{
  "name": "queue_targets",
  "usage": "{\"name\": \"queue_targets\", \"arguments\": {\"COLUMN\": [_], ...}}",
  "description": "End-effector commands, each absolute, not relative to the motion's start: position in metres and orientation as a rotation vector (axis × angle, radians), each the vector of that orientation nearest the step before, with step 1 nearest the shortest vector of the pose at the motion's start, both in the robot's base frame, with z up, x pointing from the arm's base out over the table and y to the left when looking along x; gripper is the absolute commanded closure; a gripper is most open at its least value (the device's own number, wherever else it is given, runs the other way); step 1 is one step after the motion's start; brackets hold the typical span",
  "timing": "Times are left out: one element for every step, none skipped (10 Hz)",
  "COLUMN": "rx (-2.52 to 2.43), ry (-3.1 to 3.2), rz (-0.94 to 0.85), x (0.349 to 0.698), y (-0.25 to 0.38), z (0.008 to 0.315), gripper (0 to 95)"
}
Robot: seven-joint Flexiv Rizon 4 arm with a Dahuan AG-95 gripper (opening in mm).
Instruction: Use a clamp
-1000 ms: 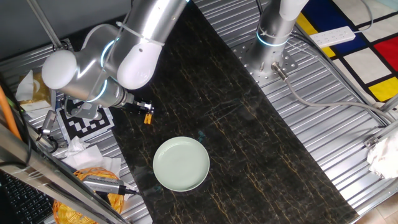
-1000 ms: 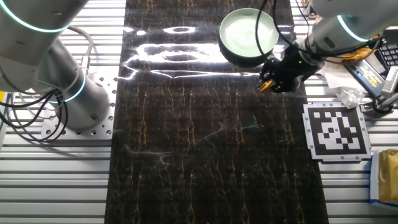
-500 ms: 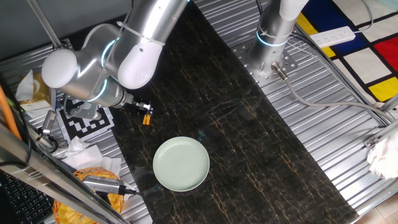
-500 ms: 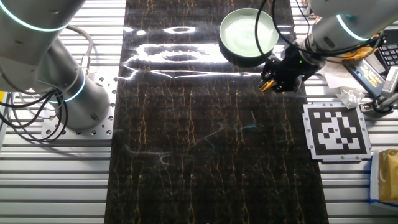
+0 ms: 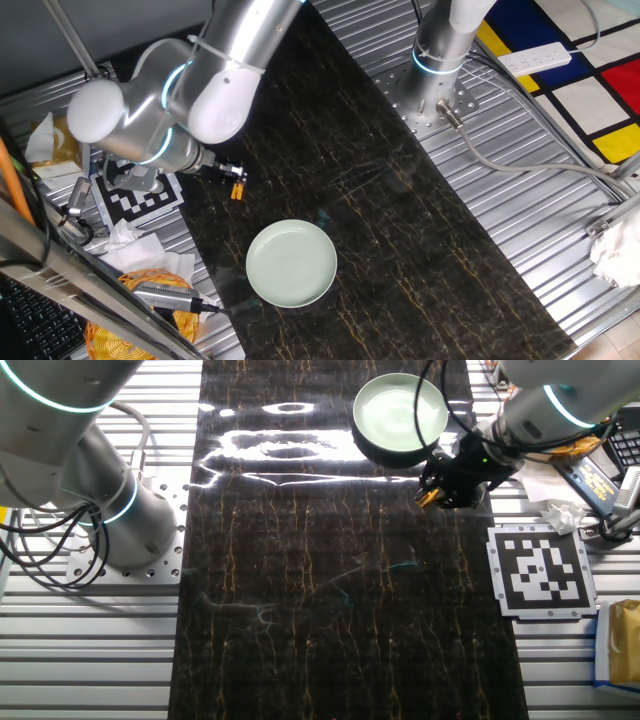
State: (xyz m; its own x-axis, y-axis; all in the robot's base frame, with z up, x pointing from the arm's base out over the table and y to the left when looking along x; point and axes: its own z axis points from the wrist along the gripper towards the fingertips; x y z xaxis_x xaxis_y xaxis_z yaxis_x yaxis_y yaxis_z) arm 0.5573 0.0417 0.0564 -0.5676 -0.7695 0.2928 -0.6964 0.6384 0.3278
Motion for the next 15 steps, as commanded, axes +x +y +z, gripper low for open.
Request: {"name": "queue_targets", "arguments": {"rx": [1.121,1.108,1.095,1.083,1.052,1.034,1.031,1.022,1.036,1.045,1.055,1.056,1.046,1.031,1.024], "ry": [-2.45,-2.457,-2.46,-2.462,-2.469,-2.471,-2.472,-2.469,-2.459,-2.448,-2.433,-2.426,-2.424,-2.43,-2.434], "rz": [-0.256,-0.264,-0.278,-0.286,-0.318,-0.353,-0.356,-0.377,-0.394,-0.425,-0.458,-0.482,-0.496,-0.505,-0.52], "x": [0.545,0.538,0.533,0.53,0.525,0.519,0.519,0.515,0.514,0.514,0.514,0.513,0.513,0.514,0.514], "y": [0.05,0.053,0.054,0.055,0.056,0.059,0.06,0.066,0.067,0.068,0.07,0.071,0.071,0.071,0.072], "z": [0.061,0.061,0.062,0.063,0.065,0.068,0.068,0.07,0.07,0.07,0.069,0.068,0.068,0.069,0.069], "gripper": [95.0,95.0,95.0,95.0,95.0,95.0,95.0,95.0,95.0,95.0,95.0,95.0,95.0,95.0,95.0]}}
